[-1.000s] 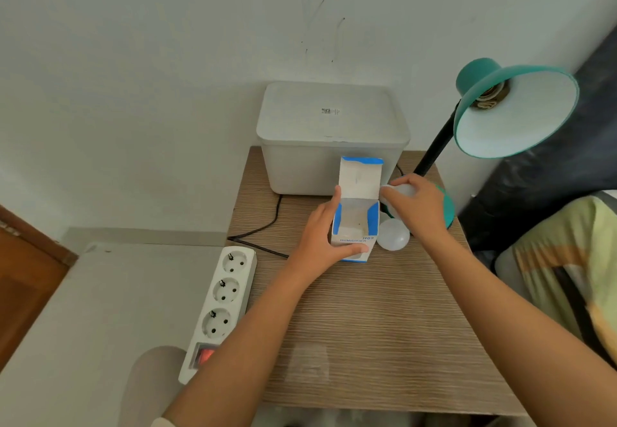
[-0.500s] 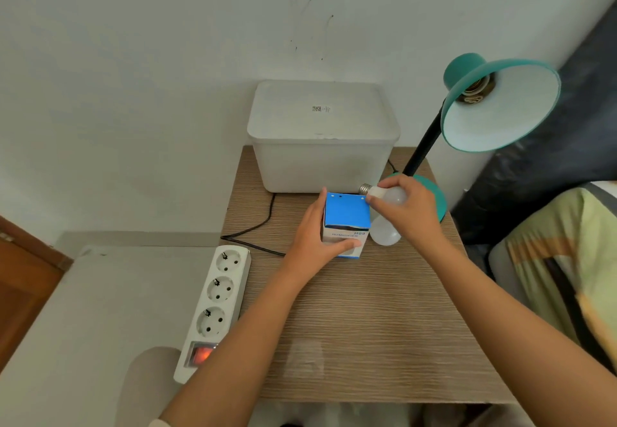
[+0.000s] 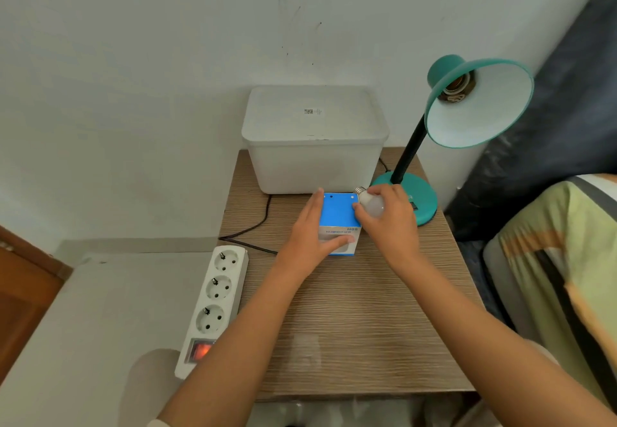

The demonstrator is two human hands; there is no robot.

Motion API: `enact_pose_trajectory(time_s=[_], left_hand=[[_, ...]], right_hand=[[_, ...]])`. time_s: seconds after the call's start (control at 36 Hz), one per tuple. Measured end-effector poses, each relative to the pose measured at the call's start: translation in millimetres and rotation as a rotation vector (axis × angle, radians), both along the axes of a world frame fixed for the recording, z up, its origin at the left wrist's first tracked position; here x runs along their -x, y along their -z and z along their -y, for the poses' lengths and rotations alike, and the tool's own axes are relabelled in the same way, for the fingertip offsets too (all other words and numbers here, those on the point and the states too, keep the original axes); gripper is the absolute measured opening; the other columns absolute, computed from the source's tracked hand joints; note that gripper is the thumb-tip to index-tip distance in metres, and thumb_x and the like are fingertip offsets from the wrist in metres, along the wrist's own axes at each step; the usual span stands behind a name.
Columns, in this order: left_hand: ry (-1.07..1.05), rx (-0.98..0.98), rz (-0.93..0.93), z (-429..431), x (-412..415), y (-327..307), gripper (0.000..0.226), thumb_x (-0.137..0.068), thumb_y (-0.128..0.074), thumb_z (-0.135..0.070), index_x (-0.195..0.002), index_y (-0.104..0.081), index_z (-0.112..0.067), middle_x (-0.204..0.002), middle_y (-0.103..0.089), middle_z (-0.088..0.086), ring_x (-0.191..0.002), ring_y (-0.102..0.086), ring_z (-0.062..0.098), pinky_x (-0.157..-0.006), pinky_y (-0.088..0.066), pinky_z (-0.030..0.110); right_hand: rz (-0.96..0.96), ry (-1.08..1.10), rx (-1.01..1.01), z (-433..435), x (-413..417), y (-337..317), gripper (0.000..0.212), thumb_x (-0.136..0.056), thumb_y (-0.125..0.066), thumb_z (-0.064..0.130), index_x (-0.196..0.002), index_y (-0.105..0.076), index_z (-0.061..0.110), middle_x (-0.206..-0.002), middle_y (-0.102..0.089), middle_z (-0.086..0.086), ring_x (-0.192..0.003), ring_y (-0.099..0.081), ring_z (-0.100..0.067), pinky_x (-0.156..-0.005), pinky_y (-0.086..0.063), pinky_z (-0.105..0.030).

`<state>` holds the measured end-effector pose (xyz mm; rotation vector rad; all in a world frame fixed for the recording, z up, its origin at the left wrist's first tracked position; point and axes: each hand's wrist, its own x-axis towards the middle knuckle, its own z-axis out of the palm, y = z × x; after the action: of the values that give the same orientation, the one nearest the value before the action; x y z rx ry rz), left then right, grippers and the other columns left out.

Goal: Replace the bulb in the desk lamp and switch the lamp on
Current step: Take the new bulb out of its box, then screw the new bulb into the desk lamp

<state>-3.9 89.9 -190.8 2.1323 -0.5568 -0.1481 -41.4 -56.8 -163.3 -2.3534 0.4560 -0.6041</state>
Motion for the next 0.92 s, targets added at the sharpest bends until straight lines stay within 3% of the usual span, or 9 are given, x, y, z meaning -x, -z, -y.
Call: enact_pose_trajectory(time_s=[0.14, 0.25, 0.42, 0.67, 0.75, 0.92], left_hand=[[0.0, -0.041, 0.041, -1, 1, -2, 0.098, -0.076, -0.074, -0.038, -0.149, -0.013, -0.016, -0.153, -0.024, 0.004, -0.134, -0.034, 0.016, -0.097, -0.036, 0.019], [-0.004, -0.032, 0.009, -1, 2, -2, 0.098, -0.076, -0.074, -0.038, -0.149, -0.013, -0.018, -0.153, -0.024, 0.003, -0.133, -0.035, 0.016, -0.1, -0.04, 0.025], [0.002, -0.017, -0.049, -1, 3, -6, 0.099, -0.075, -0.076, -0.036, -0.149, -0.012, -0.018, -0.15, -0.023, 0.001, -0.133, -0.031, 0.014, -0.098, -0.035, 0.022], [0.021, -0.059, -0.06, 2, 7, -13, 0.099, -0.077, -0.076, -0.03, -0.149, -0.01, -0.014, -0.154, -0.012, 0.003, -0.139, -0.02, 0.015, -0.103, -0.023, 0.021], [0.002, -0.057, -0.039, 3, 11, -20, 0.101, -0.077, -0.076, -0.035, -0.149, -0.008, -0.013, -0.157, -0.005, 0.002, -0.143, -0.011, 0.017, -0.112, -0.017, 0.028], [0.08, -0.024, 0.148, 22, 17, -64, 0.097, -0.08, -0.068, -0.044, -0.15, -0.005, -0.02, -0.158, -0.001, -0.005, -0.144, -0.005, 0.009, -0.11, -0.009, 0.021]], right_hand=[[-0.01, 0.018, -0.036, -4, 0, 2, 0.036, -0.082, -0.064, 0.029, -0.112, -0.058, 0.01, -0.111, -0.054, -0.009, -0.095, -0.055, -0.022, -0.074, -0.044, -0.03], [-0.026, 0.001, -0.062, -3, 1, 2, 0.034, -0.084, -0.062, 0.029, -0.112, -0.057, 0.01, -0.111, -0.053, -0.009, -0.091, -0.048, -0.015, -0.073, -0.039, -0.026], [-0.032, -0.015, -0.109, 2, 5, -8, 0.029, -0.084, -0.063, 0.026, -0.108, -0.058, 0.01, -0.11, -0.055, -0.007, -0.089, -0.044, -0.01, -0.075, -0.031, -0.02], [0.0, 0.017, -0.213, 13, 32, -27, 0.03, -0.08, -0.068, 0.027, -0.104, -0.062, 0.011, -0.104, -0.059, -0.004, -0.094, -0.049, -0.013, -0.079, -0.042, -0.026], [0.007, 0.032, -0.277, 16, 46, -39, 0.032, -0.08, -0.068, 0.032, -0.104, -0.062, 0.013, -0.099, -0.056, 0.002, -0.093, -0.051, -0.012, -0.078, -0.045, -0.027], [0.058, 0.062, -0.417, 27, 70, -77, 0.026, -0.08, -0.067, 0.036, -0.1, -0.061, 0.021, -0.083, -0.052, 0.018, -0.091, -0.052, -0.01, -0.085, -0.049, -0.034]])
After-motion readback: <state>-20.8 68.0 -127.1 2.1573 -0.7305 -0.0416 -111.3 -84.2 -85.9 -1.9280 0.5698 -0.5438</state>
